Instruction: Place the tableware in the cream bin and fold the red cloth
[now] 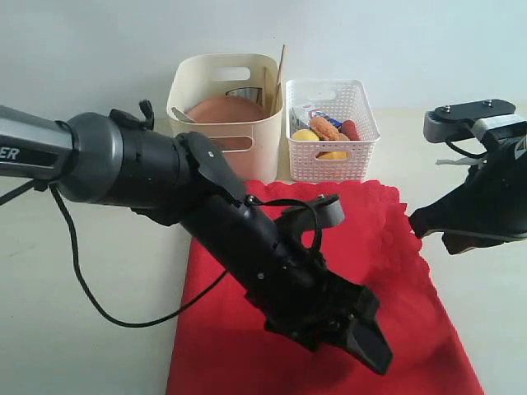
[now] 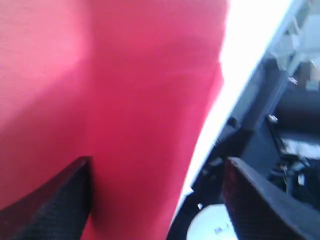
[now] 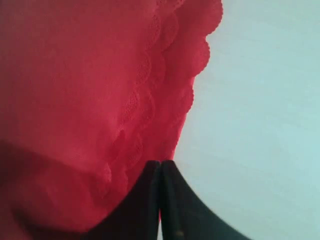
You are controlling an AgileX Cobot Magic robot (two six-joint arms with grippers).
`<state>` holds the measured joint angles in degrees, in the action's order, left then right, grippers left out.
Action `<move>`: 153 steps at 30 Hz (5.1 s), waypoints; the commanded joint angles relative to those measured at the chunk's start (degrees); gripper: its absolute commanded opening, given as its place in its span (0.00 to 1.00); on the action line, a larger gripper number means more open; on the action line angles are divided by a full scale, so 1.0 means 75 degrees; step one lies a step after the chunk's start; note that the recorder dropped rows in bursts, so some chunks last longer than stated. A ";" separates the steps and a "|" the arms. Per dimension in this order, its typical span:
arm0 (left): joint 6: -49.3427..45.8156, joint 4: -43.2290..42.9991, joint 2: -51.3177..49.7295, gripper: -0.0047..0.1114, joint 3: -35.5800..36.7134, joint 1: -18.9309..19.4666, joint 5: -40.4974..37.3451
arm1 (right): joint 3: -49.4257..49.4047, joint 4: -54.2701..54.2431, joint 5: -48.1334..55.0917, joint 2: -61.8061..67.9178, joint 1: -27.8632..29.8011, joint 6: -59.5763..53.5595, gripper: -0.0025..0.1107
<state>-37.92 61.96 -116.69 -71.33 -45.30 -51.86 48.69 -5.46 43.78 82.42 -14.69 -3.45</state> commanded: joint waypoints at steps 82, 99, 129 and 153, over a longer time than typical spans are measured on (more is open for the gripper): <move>0.6231 -0.8594 1.3735 0.04 0.7688 0.1329 0.5367 | 0.0345 -0.4197 0.0731 0.3161 0.1338 -0.3982 0.52; 0.6231 -0.8594 1.3735 0.04 0.7688 0.1329 0.5328 | 0.0345 -0.2139 0.0398 0.3136 0.1338 -0.2703 0.02; 0.6231 -0.8535 1.4614 0.04 0.7707 0.3834 0.4476 | 0.1062 0.0728 0.1292 0.3151 0.5080 -0.0180 0.02; 0.6231 -0.8039 1.5459 0.04 0.8530 0.4327 0.4476 | 0.3440 -0.2280 0.1658 0.5154 0.7312 -0.2173 0.02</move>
<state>8.34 0.85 -1.59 -9.05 -13.45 -18.38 72.20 -16.47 57.29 118.66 39.63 -16.07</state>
